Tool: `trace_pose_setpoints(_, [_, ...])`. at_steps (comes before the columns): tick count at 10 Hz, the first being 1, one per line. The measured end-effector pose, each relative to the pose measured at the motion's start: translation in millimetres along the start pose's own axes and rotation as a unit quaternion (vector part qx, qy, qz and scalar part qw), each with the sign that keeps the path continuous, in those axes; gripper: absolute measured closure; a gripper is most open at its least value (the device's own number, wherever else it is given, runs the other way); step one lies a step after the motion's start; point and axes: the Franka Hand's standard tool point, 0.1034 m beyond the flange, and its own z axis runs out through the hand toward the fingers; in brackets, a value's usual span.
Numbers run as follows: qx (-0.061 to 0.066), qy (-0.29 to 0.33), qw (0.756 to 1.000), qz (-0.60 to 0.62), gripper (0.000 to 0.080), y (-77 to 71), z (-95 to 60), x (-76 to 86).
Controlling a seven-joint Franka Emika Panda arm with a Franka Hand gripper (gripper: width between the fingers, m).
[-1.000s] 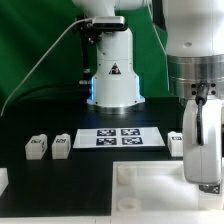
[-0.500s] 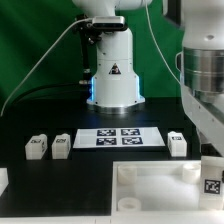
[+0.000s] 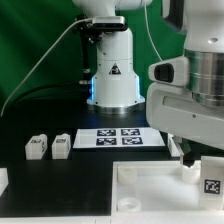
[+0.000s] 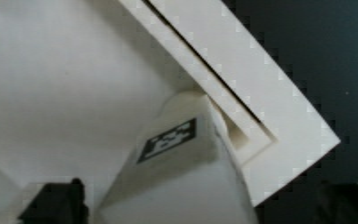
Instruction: Assemble one leg
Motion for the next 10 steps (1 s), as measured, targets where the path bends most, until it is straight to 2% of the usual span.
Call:
trace_pose_setpoints(2, [0.011, 0.016, 0.992, -0.122, 0.0151, -3.4, -3.3, 5.9])
trace_pose_setpoints(4, [0.012, 0.018, 0.992, -0.127, 0.0151, -1.6, -3.9, 9.5])
trace_pose_setpoints(5, [0.012, 0.018, 0.994, -0.112, 0.0235, -1.6, -3.6, 9.2])
trace_pose_setpoints(6, [0.012, 0.018, 0.994, -0.111, 0.0372, -1.4, -3.5, 9.4])
trace_pose_setpoints(7, [0.013, 0.017, 0.996, -0.091, 0.0372, -1.6, -3.2, 9.1])
trace_pose_setpoints(8, [0.015, 0.015, 1.000, -0.022, 0.0504, -1.7, -3.2, 9.1])
trace_pose_setpoints(10, [0.015, 0.014, 0.997, 0.081, 0.0503, 1.2, -3.1, 11.2])
